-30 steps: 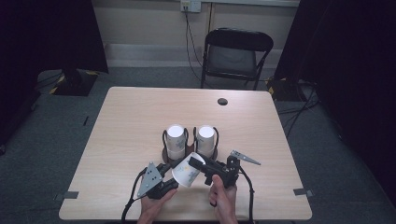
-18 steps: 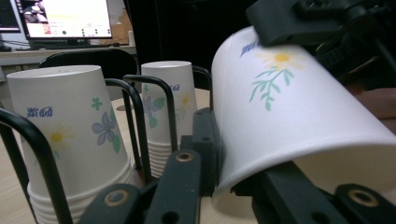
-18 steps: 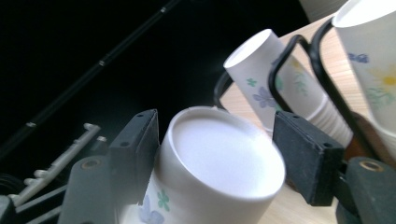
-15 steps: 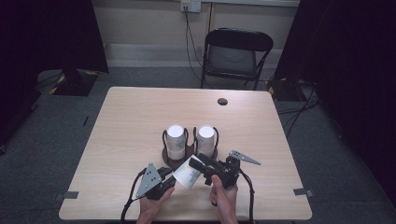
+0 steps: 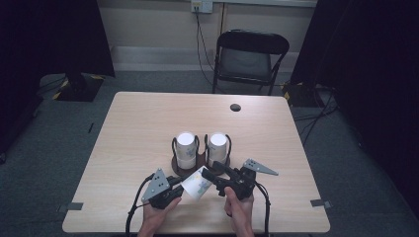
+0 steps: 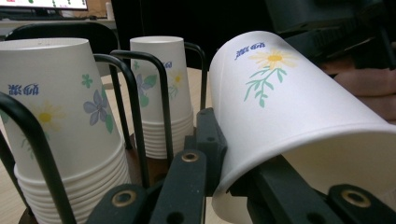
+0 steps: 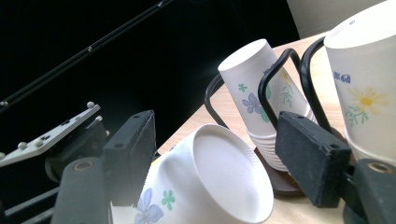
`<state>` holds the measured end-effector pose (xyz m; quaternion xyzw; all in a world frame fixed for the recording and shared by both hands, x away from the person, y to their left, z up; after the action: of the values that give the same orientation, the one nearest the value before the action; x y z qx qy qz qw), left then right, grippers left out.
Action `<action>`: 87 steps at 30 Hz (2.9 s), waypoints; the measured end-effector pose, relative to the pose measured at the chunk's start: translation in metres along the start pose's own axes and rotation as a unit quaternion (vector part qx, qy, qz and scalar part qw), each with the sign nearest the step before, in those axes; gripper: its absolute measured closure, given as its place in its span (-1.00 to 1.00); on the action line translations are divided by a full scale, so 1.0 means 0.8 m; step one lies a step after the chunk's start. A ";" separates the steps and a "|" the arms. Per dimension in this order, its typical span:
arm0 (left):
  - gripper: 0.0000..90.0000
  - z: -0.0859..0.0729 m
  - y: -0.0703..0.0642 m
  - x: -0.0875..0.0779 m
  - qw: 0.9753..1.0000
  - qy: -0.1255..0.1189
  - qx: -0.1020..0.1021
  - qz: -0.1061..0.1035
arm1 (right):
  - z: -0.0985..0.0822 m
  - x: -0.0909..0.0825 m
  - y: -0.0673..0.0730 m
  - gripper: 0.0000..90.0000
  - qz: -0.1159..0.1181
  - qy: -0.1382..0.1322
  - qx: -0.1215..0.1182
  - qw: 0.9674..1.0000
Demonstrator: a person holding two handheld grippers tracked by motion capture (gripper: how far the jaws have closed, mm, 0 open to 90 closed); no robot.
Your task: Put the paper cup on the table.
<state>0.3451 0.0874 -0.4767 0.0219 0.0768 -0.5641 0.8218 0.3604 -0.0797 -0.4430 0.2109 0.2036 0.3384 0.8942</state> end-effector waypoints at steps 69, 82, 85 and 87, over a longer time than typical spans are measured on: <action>0.94 0.018 0.014 0.017 0.941 0.316 0.013 -0.119 | -0.069 -0.006 0.047 -0.64 -0.066 0.093 -0.510 0.853; 0.93 0.020 0.015 0.023 0.942 0.311 -0.018 -0.128 | -0.084 0.016 0.049 -0.70 -0.087 0.099 -0.562 0.816; 0.93 0.022 0.013 0.024 0.942 0.310 -0.023 -0.124 | -0.084 0.021 0.051 -0.69 -0.095 0.095 -0.571 0.810; 0.93 0.022 0.013 0.025 0.942 0.311 -0.026 -0.122 | -0.085 0.024 0.051 -0.67 -0.096 0.093 -0.578 0.805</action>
<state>0.3633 0.0708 -0.4627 0.1655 0.3450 -0.6227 0.6825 0.3181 -0.0225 -0.4822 -0.3983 0.0719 0.3240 0.8551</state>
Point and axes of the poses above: each handheld gripper's, and its own axes: x roughly forward along the jaws, z roughly out of its top, y roughly to its left, the point moved 6 cm from there along x, roughly forward along the jaws, and after that the axes turned 14 degrees about -z, right-handed, at the moved point
